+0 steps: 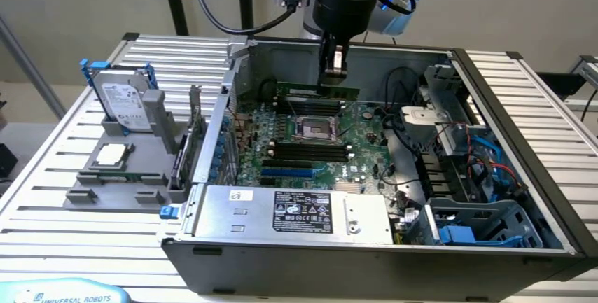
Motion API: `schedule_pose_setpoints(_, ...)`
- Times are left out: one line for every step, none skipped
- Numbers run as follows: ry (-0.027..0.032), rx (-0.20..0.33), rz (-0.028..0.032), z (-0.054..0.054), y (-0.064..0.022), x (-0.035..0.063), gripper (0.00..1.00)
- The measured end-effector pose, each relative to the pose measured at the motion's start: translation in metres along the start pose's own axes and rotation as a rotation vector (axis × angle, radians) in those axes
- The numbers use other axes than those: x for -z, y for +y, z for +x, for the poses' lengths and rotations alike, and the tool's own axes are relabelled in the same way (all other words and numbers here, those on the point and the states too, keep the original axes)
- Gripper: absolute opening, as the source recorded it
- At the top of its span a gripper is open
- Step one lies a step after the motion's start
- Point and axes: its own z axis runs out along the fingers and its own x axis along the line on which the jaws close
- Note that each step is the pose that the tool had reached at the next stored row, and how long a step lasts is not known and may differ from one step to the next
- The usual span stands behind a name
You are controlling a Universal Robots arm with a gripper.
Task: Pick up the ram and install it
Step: 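Insert the ram into the slot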
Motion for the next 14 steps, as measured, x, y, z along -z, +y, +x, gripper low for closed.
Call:
schedule_pose_setpoints(0.0000, 0.000, 0.0000, 0.000, 0.0000, 0.0000, 0.14)
schedule_pose_setpoints(0.0000, 0.000, 0.0000, 0.000, 0.0000, 0.0000, 0.14)
schedule_pose_setpoints(0.0000, 0.000, 0.0000, 0.000, 0.0000, 0.0000, 0.14)
schedule_pose_setpoints(0.0000, 0.000, 0.0000, 0.000, 0.0000, 0.0000, 0.14)
schedule_pose_setpoints(0.0002, 0.000, 0.0000, 0.000, 0.0000, 0.0000, 0.14)
schedule_pose_setpoints(-0.0001, 0.000, 0.0001, 0.000, -0.0001, -0.0004, 0.14)
schedule_pose_setpoints(-0.0006, 0.000, 0.0010, 0.000, -0.0001, -0.0012, 0.14)
schedule_pose_setpoints(-0.0008, 0.000, 0.0017, 0.000, -0.0002, -0.0022, 0.14)
schedule_pose_setpoints(-0.0008, 0.000, 0.0029, 0.000, -0.0003, -0.0039, 0.14)
schedule_pose_setpoints(-0.0010, 0.000, 0.0041, 0.001, -0.0004, -0.0057, 0.14)
schedule_pose_setpoints(-0.0010, 0.000, 0.0046, 0.001, -0.0005, -0.0075, 0.14)
schedule_pose_setpoints(-0.0010, 0.000, 0.0051, 0.002, -0.0006, -0.0093, 0.14)
schedule_pose_setpoints(-0.0010, 0.000, 0.0053, 0.003, -0.0007, -0.0109, 0.14)
schedule_pose_setpoints(-0.0007, 0.001, 0.0053, 0.005, -0.0008, -0.0126, 0.14)
